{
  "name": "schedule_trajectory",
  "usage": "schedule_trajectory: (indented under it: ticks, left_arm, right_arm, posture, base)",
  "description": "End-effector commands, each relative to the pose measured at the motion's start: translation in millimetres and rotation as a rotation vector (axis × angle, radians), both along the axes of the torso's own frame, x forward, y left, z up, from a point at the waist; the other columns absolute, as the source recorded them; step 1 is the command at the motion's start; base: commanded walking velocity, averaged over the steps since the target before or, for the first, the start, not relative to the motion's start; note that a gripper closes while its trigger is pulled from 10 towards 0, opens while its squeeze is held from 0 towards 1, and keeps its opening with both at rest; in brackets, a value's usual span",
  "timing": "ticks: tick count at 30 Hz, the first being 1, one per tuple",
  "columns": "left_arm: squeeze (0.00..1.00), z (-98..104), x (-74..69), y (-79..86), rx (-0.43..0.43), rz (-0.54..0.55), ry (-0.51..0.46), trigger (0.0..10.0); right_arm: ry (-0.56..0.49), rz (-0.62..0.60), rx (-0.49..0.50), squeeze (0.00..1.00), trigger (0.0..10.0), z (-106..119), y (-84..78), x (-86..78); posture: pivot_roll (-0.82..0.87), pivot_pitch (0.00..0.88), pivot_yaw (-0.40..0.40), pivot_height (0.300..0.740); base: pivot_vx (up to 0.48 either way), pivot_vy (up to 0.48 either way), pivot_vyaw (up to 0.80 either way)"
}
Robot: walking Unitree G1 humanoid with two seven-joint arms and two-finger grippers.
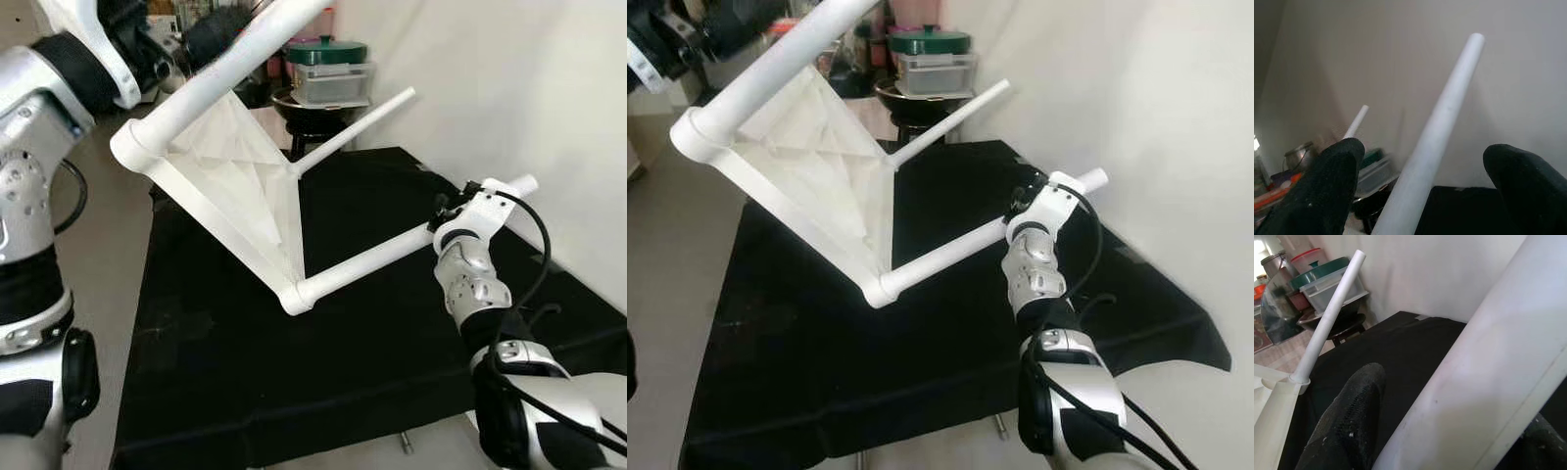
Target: Building children table
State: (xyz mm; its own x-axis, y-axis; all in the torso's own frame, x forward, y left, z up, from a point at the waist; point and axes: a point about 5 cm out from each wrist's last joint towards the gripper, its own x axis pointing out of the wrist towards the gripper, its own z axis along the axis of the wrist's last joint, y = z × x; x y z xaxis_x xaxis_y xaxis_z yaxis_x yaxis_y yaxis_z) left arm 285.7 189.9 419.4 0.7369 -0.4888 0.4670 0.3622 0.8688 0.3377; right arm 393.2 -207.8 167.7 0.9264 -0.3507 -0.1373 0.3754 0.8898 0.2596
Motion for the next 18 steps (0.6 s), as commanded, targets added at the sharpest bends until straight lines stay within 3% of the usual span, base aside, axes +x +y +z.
schedule_trajectory:
  ticks: [1, 3, 4, 5, 7, 9, 10, 12, 13, 14, 16, 17, 18]
  left_arm:
    - [0.0, -8.1, 5.2, 20.7, -0.055, 0.143, 0.043, 10.0]
    - [0.0, -37.3, 8.0, 61.8, -0.277, 0.38, 0.099, 10.0]
    - [0.0, -37.3, 8.0, 61.8, -0.277, 0.38, 0.099, 10.0]
    - [0.0, -61.4, 0.3, 86.0, -0.463, 0.488, 0.1, 10.0]
    - [0.0, -61.4, 0.3, 86.0, -0.463, 0.488, 0.1, 10.0]
    - [0.0, -106.1, -21.1, 124.1, -0.727, 0.669, 0.098, 10.0]
    - [0.0, -106.1, -21.1, 124.1, -0.727, 0.669, 0.098, 10.0]
    - [0.0, -128.1, -30.7, 142.5, -0.823, 0.744, 0.112, 10.0]
    - [0.0, -128.1, -30.7, 142.5, -0.823, 0.744, 0.112, 10.0]
    - [0.0, -144.6, -19.6, 148.8, -0.9, 0.679, 0.178, 10.0]
    - [0.0, -144.6, -19.6, 148.8, -0.9, 0.679, 0.178, 10.0]
    - [0.0, -150.0, -13.6, 148.8, -0.937, 0.636, 0.205, 10.0]
    - [0.0, -153.0, 4.6, 141.5, -0.951, 0.513, 0.257, 10.0]
  right_arm:
    - [0.813, 0.017, -0.278, 0.0, 0.0, -171.9, -33.2, -108.9]
    - [0.82, 0.01, -0.273, 0.0, 0.0, -173.3, -35.3, -111.2]
    - [0.82, 0.01, -0.273, 0.0, 0.0, -173.3, -35.3, -111.2]
    - [0.826, 0.008, -0.273, 0.0, 0.0, -174.3, -36.2, -112.6]
    - [0.826, 0.008, -0.273, 0.0, 0.0, -174.3, -36.2, -112.6]
    - [0.834, 0.012, -0.275, 0.0, 0.0, -175.5, -37.6, -114.4]
    - [0.834, 0.012, -0.275, 0.0, 0.0, -175.5, -37.6, -114.4]
    - [0.836, 0.017, -0.279, 0.0, 0.0, -175.7, -38.3, -114.8]
    - [0.836, 0.017, -0.279, 0.0, 0.0, -175.7, -38.3, -114.8]
    - [0.836, 0.025, -0.28, 0.0, 0.0, -175.9, -38.1, -114.8]
    - [0.836, 0.025, -0.28, 0.0, 0.0, -175.9, -38.1, -114.8]
    - [0.836, 0.029, -0.28, 0.0, 0.0, -176.0, -37.9, -114.9]
    - [0.836, 0.035, -0.28, 0.0, 0.0, -176.4, -37.3, -114.9]
  posture:
    - [-0.1, 0.222, -0.05, 0.74]
    - [-0.11, 0.222, -0.049, 0.74]
    - [-0.11, 0.222, -0.049, 0.74]
    - [-0.11, 0.223, -0.051, 0.74]
    - [-0.11, 0.223, -0.051, 0.74]
    - [-0.12, 0.223, -0.054, 0.74]
    - [-0.12, 0.223, -0.054, 0.74]
    - [-0.11, 0.221, -0.057, 0.74]
    - [-0.11, 0.221, -0.057, 0.74]
    - [-0.12, 0.218, -0.062, 0.74]
    - [-0.12, 0.218, -0.062, 0.74]
    - [-0.13, 0.218, -0.064, 0.74]
    - [-0.14, 0.218, -0.065, 0.74]
  base:
    - [0.0, 0.0, 0.0]
    - [0.0, 0.0, 0.0]
    - [0.0, 0.0, 0.0]
    - [0.0, 0.0, 0.0]
    - [0.0, 0.0, 0.0]
    - [0.0, 0.0, 0.0]
    - [0.0, 0.0, 0.0]
    - [0.0, 0.0, 0.0]
    - [0.0, 0.0, 0.0]
    - [0.0, 0.0, 0.0]
    - [0.0, 0.0, 0.0]
    - [0.0, 0.0, 0.0]
    - [0.0, 0.0, 0.0]
